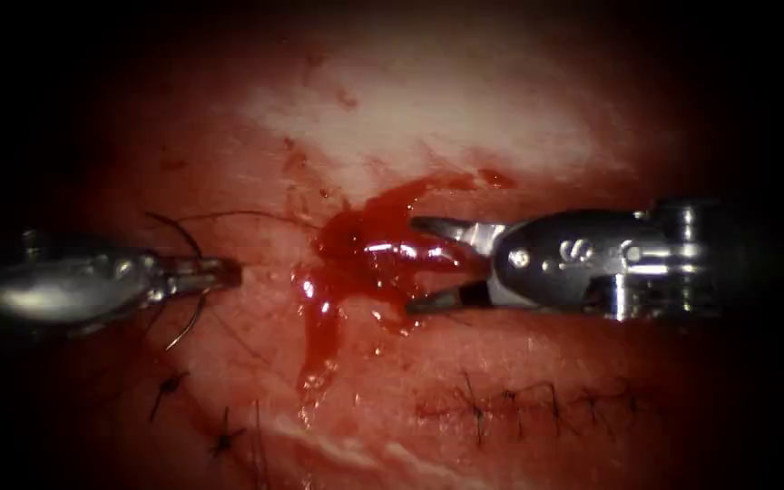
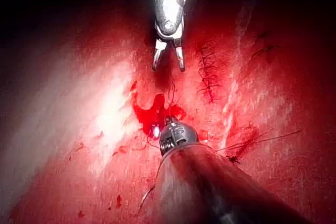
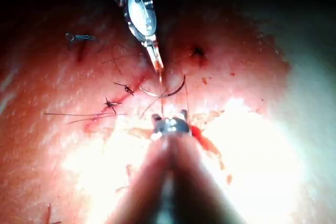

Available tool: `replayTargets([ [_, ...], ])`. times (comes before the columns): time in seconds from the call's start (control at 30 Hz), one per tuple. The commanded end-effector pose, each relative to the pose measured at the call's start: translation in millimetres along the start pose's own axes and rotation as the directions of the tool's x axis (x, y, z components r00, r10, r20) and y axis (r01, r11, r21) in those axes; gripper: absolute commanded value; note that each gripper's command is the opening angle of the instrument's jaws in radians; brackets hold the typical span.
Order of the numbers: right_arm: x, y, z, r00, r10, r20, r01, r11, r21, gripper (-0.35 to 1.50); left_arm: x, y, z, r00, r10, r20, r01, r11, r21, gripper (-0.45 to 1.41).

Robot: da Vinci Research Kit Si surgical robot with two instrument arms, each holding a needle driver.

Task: Wound Closure

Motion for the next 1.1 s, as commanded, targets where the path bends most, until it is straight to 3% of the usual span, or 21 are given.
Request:
replayTargets([
  [0.03,-0.4,0.2,-0.5,0.997,0.057,-0.06,-0.058,0.998,-0.007,1.26,-0.5,0.4,1.2,1.0,0.026,0.008,-0.026,1.0,0.015,-0.45],
  [0.07,-0.4,0.8,-1.6,0.987,0.119,-0.108,-0.121,0.993,-0.012,1.28,-0.8,0.4,1.6,0.998,0.059,0.013,-0.059,0.998,0.03,-0.45],
  [0.13,-0.4,1.3,-2.1,0.984,0.131,-0.123,-0.134,0.991,-0.017,1.28,-0.9,0.4,1.8,0.997,0.071,0.017,-0.071,0.997,0.033,-0.45],
  [0.3,0.1,4.3,-2.3,0.976,0.169,-0.137,-0.182,0.98,-0.087,0.91,-1.0,0.3,1.9,0.991,0.126,0.039,-0.128,0.99,0.051,-0.45],
  [0.37,0.1,4.8,-0.9,0.977,0.176,-0.118,-0.188,0.977,-0.096,0.54,-0.7,0.3,1.9,0.991,0.128,0.043,-0.13,0.99,0.054,-0.45],
  [0.43,0.0,4.8,0.6,0.978,0.178,-0.109,-0.186,0.98,-0.067,-0.11,-0.4,0.2,1.8,0.99,0.134,0.047,-0.137,0.989,0.058,-0.45],
  [0.47,-0.3,4.6,2.6,0.981,0.165,-0.101,-0.172,0.982,-0.071,-0.28,0.0,0.0,1.7,0.99,0.135,0.05,-0.138,0.989,0.058,-0.45],
  [0.77,-2.4,1.4,9.8,0.99,0.115,-0.077,-0.117,0.993,-0.019,-0.35,1.9,-1.2,2.6,0.994,0.112,0.011,-0.112,0.992,0.065,-0.45],
  [0.93,-3.0,-0.2,10.8,0.993,0.098,-0.071,-0.098,0.995,0.005,-0.35,2.0,-2.0,4.1,0.994,0.109,0.0,-0.109,0.992,0.071,-0.45],
  [1.1,-2.1,-1.2,11.4,0.988,0.095,-0.118,-0.092,0.995,0.029,-0.35,0.0,-2.7,8.2,0.996,0.092,-0.013,-0.091,0.993,0.082,-0.45],
])
